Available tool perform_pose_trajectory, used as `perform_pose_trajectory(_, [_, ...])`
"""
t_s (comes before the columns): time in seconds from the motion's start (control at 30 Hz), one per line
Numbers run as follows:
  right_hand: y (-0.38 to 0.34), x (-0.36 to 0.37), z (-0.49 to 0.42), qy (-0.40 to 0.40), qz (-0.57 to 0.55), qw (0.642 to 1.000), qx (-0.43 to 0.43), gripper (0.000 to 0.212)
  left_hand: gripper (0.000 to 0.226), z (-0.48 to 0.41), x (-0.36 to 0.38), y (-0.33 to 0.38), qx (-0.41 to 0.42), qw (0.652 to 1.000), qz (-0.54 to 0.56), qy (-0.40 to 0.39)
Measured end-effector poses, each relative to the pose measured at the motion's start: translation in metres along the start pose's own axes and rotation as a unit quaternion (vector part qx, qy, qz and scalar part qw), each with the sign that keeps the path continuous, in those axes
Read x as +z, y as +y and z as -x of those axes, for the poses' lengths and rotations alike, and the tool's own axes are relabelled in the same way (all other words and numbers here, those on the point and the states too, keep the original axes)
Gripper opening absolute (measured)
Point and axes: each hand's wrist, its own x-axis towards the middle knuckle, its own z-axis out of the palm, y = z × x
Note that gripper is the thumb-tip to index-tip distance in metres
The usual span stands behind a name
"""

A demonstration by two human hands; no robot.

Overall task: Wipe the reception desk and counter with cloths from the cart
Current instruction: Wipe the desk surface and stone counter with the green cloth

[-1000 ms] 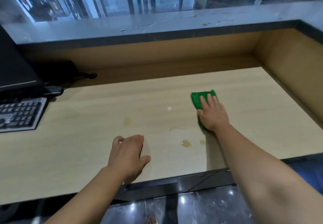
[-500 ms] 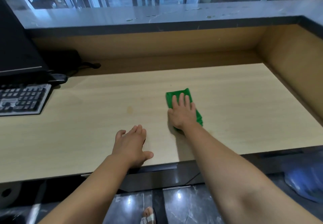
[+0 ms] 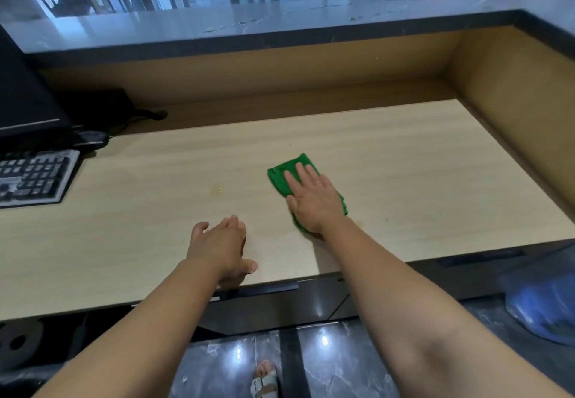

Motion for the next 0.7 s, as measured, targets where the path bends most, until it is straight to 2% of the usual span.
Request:
perform_pose_trajectory(0.23, [0.118,-0.012,0.035,0.006,0.011,0.99,0.14,0.058,0.038,0.001,0.002,-0.002,-0.014,1.0,0.022,-0.008])
perform_pose_trajectory(0.33, [0.143,-0.015,0.048,-0.001,-0.001,0.982,0.191,0.059,0.039,0.0,0.004,-0.003,-0.02,0.999,0.027,-0.011])
perform_pose_trajectory(0.5, [0.105,-0.013,0.041,0.004,-0.053,0.966,0.252,0.06,0.039,-0.003,0.003,-0.004,-0.022,0.999,0.025,-0.017])
perform_pose_trajectory(0.7, [-0.001,0.012,0.038,0.021,-0.026,0.988,0.153,0.06,0.053,-0.002,0.003,-0.004,-0.017,1.0,0.013,-0.021])
